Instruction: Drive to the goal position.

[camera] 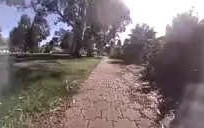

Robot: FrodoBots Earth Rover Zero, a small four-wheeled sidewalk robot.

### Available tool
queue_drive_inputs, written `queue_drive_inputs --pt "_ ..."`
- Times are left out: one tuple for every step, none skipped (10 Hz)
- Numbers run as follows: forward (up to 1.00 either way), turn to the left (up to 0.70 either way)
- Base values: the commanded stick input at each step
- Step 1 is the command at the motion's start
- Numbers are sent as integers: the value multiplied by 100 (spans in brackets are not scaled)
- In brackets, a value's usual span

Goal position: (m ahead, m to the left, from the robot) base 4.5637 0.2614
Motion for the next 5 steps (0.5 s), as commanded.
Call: queue_drive_inputs --pt "70 0" --pt "70 0" --pt "70 0" --pt "70 0" --pt "70 0"
